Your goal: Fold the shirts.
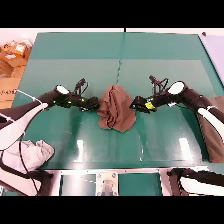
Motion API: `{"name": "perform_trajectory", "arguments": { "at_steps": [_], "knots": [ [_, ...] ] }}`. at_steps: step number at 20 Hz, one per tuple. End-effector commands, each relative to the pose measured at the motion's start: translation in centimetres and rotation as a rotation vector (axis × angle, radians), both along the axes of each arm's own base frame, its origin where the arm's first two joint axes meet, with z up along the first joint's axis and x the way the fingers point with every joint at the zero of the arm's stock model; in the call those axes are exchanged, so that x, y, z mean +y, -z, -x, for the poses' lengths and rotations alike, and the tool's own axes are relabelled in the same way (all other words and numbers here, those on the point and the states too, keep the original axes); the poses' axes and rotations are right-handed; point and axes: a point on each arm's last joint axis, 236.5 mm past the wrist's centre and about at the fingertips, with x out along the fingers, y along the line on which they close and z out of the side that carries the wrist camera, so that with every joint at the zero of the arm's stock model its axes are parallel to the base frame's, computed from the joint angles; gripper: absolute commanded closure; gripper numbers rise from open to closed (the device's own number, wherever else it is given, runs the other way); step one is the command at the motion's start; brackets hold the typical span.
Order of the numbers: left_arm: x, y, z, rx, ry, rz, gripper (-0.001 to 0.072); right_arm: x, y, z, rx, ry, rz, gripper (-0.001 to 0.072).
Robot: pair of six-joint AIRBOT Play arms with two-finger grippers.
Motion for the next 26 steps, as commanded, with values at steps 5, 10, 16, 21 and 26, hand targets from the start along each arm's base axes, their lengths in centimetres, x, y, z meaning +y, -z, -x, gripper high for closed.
{"name": "perform_trajectory", "arguments": {
  "at_steps": [5,10,16,21,26],
  "knots": [
    [3.9,0.8,0.6,0.043,0.031,-0.028,0.0685,8.0,-9.1,-3.6,-0.229,-0.137,-0.118,0.0205],
    [3.7,0.7,1.2,0.06,0.05,-0.023,0.0684,14.8,-7.2,-5.2,-0.179,-0.202,-0.157,0.0221],
    [3.6,0.6,1.5,0.069,0.059,-0.018,0.0685,17.9,-2.7,-4.6,-0.053,-0.217,-0.145,0.0469],
    [7.1,0.5,1.9,0.124,0.082,-0.081,0.0685,10.1,-2.9,-6.9,-0.008,-0.168,-0.079,0.0694],
    [15.9,-3.7,-1.4,0.047,-0.103,-0.109,0.0685,-5.9,-7.4,-9.1,-0.083,0.019,0.098,0.0695]
  ]
}}
